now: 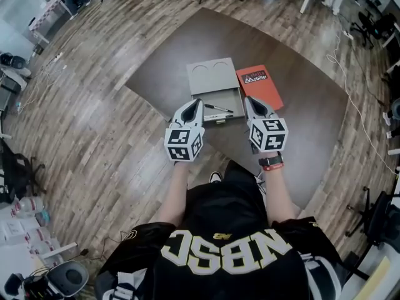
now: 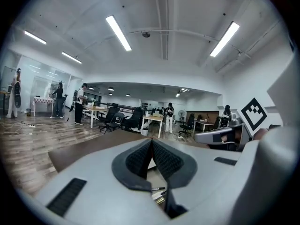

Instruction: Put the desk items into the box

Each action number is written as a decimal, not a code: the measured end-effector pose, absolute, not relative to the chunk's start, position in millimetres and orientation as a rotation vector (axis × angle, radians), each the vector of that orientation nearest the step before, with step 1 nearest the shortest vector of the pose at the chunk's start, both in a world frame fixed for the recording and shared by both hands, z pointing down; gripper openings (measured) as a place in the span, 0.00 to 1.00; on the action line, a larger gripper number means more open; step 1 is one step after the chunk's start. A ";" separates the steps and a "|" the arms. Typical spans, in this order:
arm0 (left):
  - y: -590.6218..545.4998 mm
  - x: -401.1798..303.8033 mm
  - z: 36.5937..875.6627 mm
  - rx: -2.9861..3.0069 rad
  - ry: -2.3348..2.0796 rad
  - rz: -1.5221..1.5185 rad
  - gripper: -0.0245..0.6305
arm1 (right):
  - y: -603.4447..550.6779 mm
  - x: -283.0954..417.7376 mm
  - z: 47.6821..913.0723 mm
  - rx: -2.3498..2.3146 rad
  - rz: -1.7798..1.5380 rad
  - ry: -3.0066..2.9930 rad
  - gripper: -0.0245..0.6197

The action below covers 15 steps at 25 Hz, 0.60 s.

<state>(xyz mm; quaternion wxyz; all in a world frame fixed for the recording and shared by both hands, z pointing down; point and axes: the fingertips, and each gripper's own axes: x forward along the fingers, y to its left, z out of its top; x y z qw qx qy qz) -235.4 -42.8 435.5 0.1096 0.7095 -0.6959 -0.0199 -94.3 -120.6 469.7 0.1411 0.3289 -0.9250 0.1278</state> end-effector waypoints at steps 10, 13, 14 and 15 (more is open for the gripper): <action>-34.3 -235.8 433.5 2.108 -2.047 -0.069 0.06 | -95.1 -111.5 471.7 0.861 0.370 -2.723 0.05; -32.4 -234.4 437.8 2.103 -2.041 -0.071 0.06 | -92.6 -115.6 477.9 0.840 0.371 -2.708 0.05; -31.8 -234.4 440.8 2.095 -2.039 -0.066 0.06 | -91.9 -117.0 480.0 0.829 0.370 -2.702 0.05; -31.6 -234.9 444.3 2.085 -2.036 -0.060 0.06 | -91.8 -118.7 482.0 0.817 0.370 -2.696 0.05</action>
